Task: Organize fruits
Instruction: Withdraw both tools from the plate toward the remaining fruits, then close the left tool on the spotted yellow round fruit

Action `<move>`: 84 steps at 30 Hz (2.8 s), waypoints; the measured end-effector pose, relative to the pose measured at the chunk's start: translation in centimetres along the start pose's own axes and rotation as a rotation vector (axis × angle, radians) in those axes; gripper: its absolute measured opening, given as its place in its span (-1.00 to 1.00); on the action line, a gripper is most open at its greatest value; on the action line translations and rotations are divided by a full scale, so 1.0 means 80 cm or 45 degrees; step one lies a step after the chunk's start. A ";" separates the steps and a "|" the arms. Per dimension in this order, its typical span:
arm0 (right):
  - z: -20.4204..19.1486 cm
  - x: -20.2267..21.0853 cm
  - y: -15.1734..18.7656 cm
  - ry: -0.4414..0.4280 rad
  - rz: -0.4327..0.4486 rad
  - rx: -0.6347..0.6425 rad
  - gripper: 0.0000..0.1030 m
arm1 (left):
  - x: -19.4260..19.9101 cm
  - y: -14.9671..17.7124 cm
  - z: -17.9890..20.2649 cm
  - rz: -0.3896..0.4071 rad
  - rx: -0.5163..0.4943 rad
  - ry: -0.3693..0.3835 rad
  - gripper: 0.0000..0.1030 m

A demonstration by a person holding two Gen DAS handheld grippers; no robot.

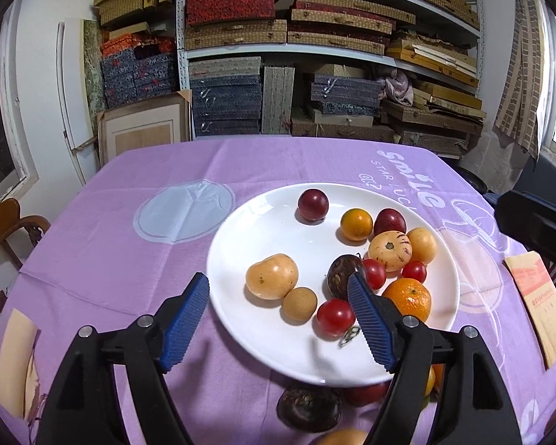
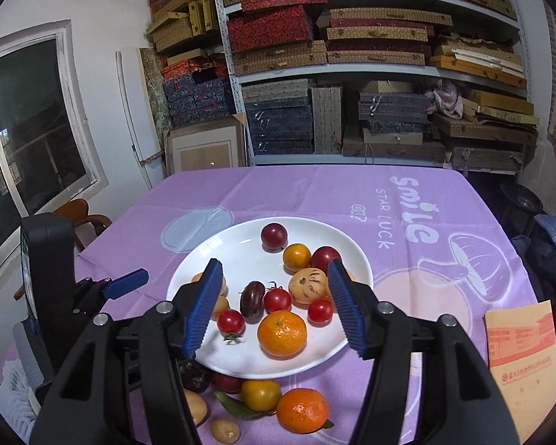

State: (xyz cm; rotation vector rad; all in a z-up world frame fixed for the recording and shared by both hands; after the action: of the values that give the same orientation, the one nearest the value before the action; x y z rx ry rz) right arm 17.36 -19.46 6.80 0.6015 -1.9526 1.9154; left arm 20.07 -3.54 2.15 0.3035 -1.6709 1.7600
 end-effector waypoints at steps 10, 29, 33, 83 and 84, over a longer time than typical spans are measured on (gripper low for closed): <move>-0.011 0.064 0.036 -0.008 0.045 0.035 0.26 | 0.054 0.027 0.005 0.040 -0.048 -0.055 0.54; 0.074 0.067 0.176 0.083 -0.132 -0.111 0.48 | 0.050 0.103 0.028 -0.144 -0.004 0.167 0.71; 0.077 0.066 0.173 0.077 -0.131 -0.125 0.53 | 0.046 0.115 0.041 -0.138 -0.073 0.206 0.70; -0.060 -0.023 0.197 -0.116 -0.402 0.253 -0.29 | 0.057 0.130 -0.017 -0.155 0.004 0.107 0.04; -0.061 -0.024 0.197 -0.123 -0.404 0.252 -0.34 | 0.056 0.129 -0.019 -0.153 0.009 0.108 0.03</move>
State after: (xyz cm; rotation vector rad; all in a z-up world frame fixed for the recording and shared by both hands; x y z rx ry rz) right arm 10.57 -14.41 -7.46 1.0100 -1.6130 1.9152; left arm 10.86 -0.15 -3.56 0.3217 -1.5550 1.6671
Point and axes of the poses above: each gripper's, at about its wrist camera, not at the fingertips, and x roughly against the way its jaws point, z to its right, y to its underside, the point moved 4 cm from there along -x, roughly the way its jaws point, and after that the axes turned 15 degrees about y, right-handed, at the moved point
